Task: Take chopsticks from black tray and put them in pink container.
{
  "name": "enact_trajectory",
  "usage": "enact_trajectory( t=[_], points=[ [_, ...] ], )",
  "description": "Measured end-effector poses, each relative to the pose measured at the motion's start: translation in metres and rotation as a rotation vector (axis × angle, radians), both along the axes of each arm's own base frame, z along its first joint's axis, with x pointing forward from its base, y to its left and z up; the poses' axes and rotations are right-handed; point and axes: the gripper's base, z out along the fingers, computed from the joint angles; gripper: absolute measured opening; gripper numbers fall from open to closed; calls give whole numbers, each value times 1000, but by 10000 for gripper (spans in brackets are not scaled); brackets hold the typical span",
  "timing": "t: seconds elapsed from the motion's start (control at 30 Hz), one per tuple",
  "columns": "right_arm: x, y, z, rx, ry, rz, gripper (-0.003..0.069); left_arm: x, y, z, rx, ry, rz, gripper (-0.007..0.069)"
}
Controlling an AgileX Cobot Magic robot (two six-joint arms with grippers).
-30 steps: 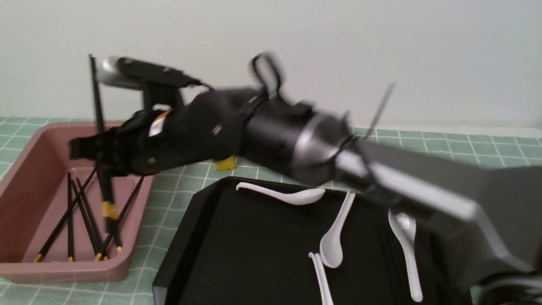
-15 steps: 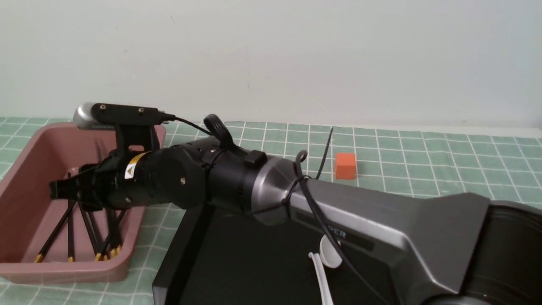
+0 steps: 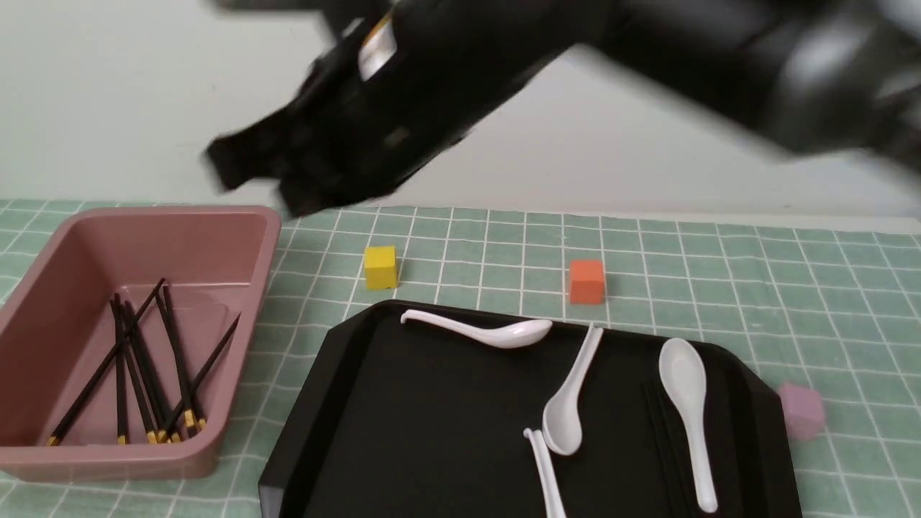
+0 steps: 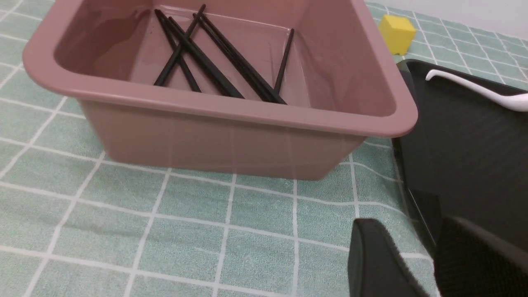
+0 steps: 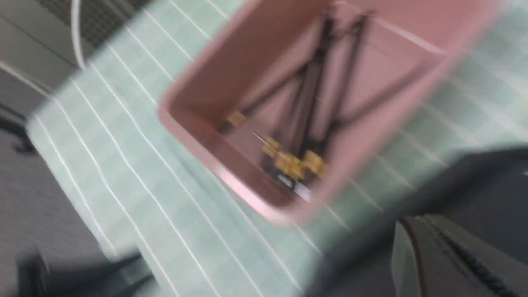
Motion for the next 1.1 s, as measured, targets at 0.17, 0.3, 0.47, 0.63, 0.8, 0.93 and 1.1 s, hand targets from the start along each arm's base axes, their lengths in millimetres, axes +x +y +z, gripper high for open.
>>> enact_trajectory(
  t=[0.17,0.3,0.47,0.63,0.8,0.93,1.1],
  points=[
    [-47,-64,58,-67,-87,-16,-13,0,0,0,0,0,0,238],
    [-87,-100,75,-44,-121,2,-13,0,0,0,0,0,0,238],
    [-141,-162,53,-22,-153,6,-10,0,0,0,0,0,0,238],
    [-175,-209,-5,117,-323,-25,-7,0,0,0,0,0,0,238],
    [-193,-232,-67,296,-519,-43,-5,0,0,0,0,0,0,238],
    [-199,-239,-94,371,-585,-46,-2,0,0,0,0,0,0,238],
    [-199,-239,-100,388,-605,-45,-1,0,0,0,0,0,0,238]
  ],
)
